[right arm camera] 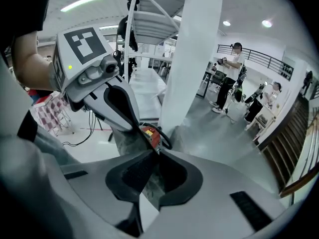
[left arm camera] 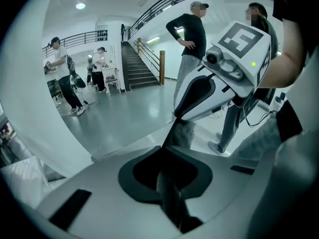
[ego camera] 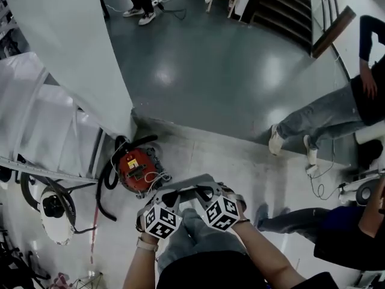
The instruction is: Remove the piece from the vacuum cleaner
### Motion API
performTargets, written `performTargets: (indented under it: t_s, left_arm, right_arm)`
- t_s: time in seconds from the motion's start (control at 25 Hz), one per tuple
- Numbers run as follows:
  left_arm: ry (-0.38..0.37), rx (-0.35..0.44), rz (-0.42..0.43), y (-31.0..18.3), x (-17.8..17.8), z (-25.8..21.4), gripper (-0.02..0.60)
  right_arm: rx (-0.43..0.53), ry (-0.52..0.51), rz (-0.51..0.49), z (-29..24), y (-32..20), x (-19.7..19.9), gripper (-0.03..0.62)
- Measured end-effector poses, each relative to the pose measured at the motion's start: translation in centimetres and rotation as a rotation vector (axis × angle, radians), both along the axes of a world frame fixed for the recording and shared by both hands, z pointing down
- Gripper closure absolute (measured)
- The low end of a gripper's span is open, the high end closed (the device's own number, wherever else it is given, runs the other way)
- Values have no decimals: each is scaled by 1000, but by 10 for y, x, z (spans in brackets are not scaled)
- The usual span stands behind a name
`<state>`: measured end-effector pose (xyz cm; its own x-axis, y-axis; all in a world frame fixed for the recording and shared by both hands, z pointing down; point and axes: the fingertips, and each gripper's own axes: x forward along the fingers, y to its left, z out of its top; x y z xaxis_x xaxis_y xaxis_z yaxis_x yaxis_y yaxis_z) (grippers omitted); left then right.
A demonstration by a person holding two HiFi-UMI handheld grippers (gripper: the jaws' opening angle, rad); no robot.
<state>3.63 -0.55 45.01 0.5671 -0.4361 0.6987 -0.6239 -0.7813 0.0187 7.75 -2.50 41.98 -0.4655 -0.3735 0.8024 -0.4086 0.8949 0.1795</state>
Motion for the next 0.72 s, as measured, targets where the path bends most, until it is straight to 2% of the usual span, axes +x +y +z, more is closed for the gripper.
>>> performTargets:
  t_s: [0.32, 0.52, 0.72]
  left_arm:
    - [-26, 121, 22, -5, -7, -95, 545]
    - [-9, 195, 18, -15, -14, -143, 545]
    - [-29, 285, 9, -23, -23, -184, 545]
  right_arm:
    - [103, -39, 29, -97, 3, -6, 536]
    - [184, -56, 9, -147, -5, -12, 539]
    - [252, -75, -1, -186, -11, -19, 539]
